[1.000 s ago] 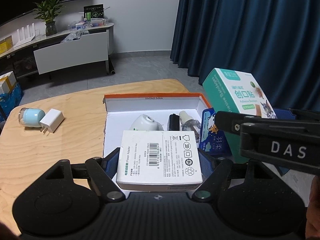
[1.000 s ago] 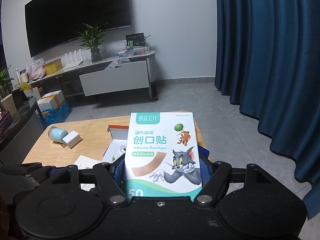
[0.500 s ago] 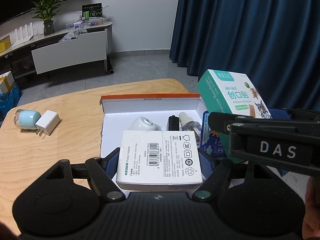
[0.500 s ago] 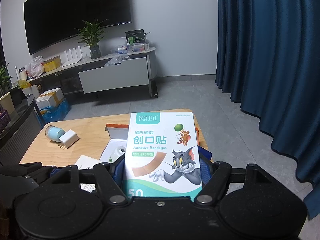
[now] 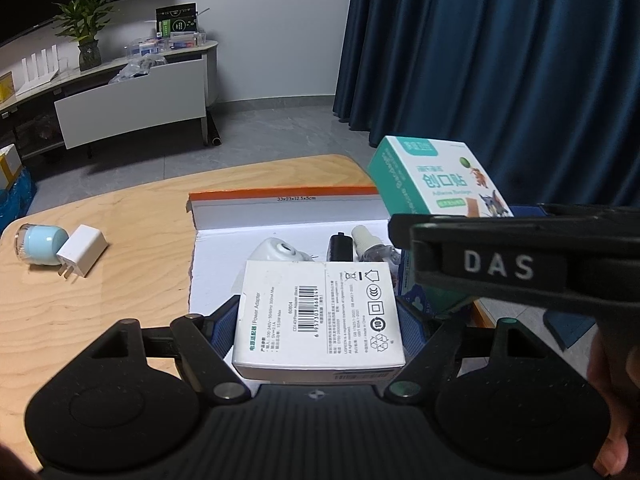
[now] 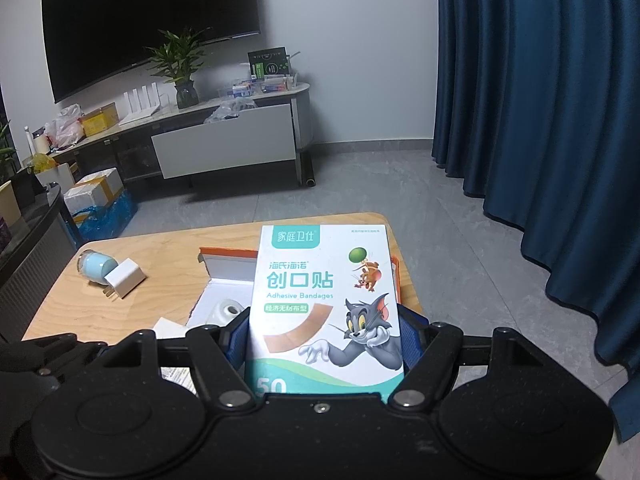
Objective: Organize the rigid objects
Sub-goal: 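Lower the white adapter box with the left tool while the right tool lowers the bandage box into the box, then open both tools and move them back toward the toothpick jar and charger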
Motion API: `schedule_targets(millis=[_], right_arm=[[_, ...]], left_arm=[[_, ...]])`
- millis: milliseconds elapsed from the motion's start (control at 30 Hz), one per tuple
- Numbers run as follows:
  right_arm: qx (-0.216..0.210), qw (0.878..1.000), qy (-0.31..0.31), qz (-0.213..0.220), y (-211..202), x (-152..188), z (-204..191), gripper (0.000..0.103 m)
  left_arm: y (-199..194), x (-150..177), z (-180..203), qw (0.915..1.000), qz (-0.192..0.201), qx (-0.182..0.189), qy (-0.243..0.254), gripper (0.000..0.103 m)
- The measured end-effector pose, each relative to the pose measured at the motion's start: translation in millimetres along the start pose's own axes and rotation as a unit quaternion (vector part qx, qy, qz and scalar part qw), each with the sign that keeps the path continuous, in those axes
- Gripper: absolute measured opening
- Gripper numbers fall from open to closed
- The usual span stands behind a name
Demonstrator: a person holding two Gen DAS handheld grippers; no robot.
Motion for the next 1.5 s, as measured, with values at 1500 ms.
schedule_targets(millis=[1500], right_arm=[[-0.036,0.999,-0.006,0.034,-20.8,-10.7,-34.4,0.09]], left_arm=[[-28.6,6.1,-65.4,0.9973,-0.001,-0.029,-0.067,0.097]])
Point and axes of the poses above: each gripper's, at about its wrist camera, not at the fingertips, and y roughly the way its jaws point, z to its right, x to its underside, the point moved 3 cm from there along y, roughly the way its jaws point, and after that the axes turned 9 degrees about -z, right-handed, at the moved point
